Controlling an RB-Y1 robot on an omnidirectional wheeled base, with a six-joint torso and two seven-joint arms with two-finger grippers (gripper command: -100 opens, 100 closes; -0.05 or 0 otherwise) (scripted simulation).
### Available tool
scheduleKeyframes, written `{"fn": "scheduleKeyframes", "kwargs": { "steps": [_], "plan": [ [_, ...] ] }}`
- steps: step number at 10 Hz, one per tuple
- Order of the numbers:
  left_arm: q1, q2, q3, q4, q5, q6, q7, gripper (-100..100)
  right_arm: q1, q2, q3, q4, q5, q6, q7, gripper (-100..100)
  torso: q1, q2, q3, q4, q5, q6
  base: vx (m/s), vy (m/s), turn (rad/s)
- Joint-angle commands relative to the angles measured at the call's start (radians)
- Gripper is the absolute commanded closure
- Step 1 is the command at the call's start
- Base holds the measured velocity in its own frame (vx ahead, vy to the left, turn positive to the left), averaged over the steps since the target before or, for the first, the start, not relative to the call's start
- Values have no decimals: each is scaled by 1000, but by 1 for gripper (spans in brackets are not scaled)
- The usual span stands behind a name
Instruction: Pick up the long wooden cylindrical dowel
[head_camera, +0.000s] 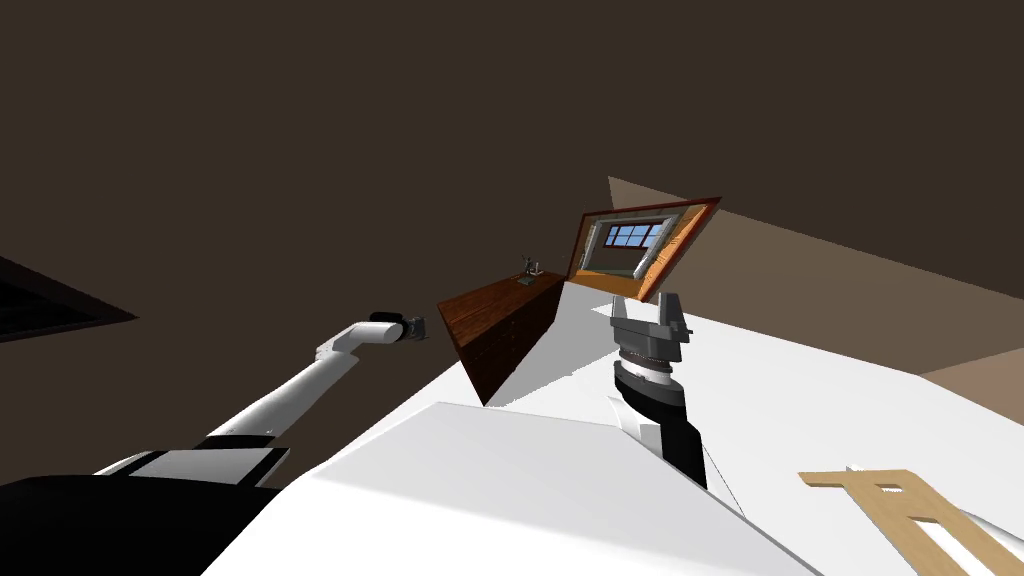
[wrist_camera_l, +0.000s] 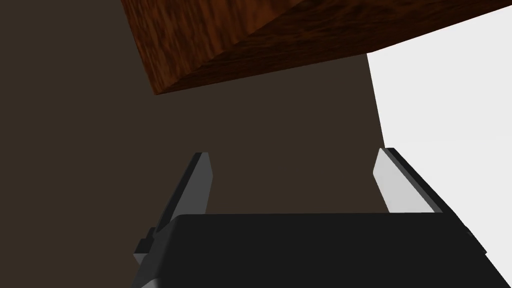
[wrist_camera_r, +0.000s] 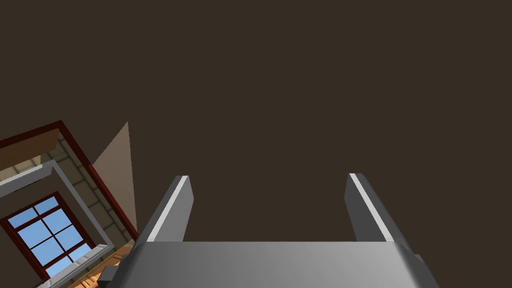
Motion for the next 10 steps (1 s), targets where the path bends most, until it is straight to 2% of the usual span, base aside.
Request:
{"fn": "scheduleKeyframes", "kwargs": {
  "steps": [1, 2, 3, 4, 5, 6, 7, 8, 9, 10],
  "plan": [
    [-15, 35, 4, 49, 35, 50, 27, -100, 0, 0, 0, 0, 0, 0, 0, 0, 0, 0, 0, 0, 0, 0, 28, -36, -198],
    [-15, 35, 4, 49, 35, 75, 27, -100, 0, 0, 0, 0, 0, 0, 0, 0, -1, 0, 0, 0, 0, 1, 35, -34, -96],
    [-26, 66, 7, 85, 70, 105, 49, -100, 0, 0, 0, 0, 0, 0, 0, 0, -1, -1, 0, 0, 0, 0, 62, -45, -159],
    [-26, 66, 7, 97, 70, 133, 49, -100, 0, 0, 0, 0, 0, 0, 0, 0, -2, -2, -1, 0, 0, 1, 56, -41, -96],
    [-36, 95, 9, 124, 104, 165, 70, -100, 0, 0, 0, 0, 0, 0, 0, 0, -2, -2, -1, 0, 0, 0, 65, -60, -182],
    [-36, 95, 9, 146, 104, 188, 70, -100, 0, 0, 0, 0, 0, 0, 0, 0, -3, -3, -1, -1, -1, 1, 60, -41, -109],
    [-44, 123, 10, 181, 137, 221, 92, -100, 0, 0, 0, 0, 0, 0, 0, 0, -2, -2, -1, -1, 0, 0, 77, -53, -198],
    [-44, 123, 10, 193, 137, 239, 92, -100, 0, 0, 0, 0, 0, 0, 0, 0, -3, -3, -2, -1, -1, 1, 66, -41, -107],
    [-51, 148, 10, 220, 169, 274, 112, -100, 0, 0, 0, 0, 0, 0, 0, 0, -2, -3, -2, -1, 0, 0, 74, -40, -212],
    [-51, 148, 10, 241, 169, 288, 112, -100, 0, 0, 0, 0, 0, 0, 0, 0, -2, -3, -2, -1, 0, 1, 63, -28, -99]
  ]
}}
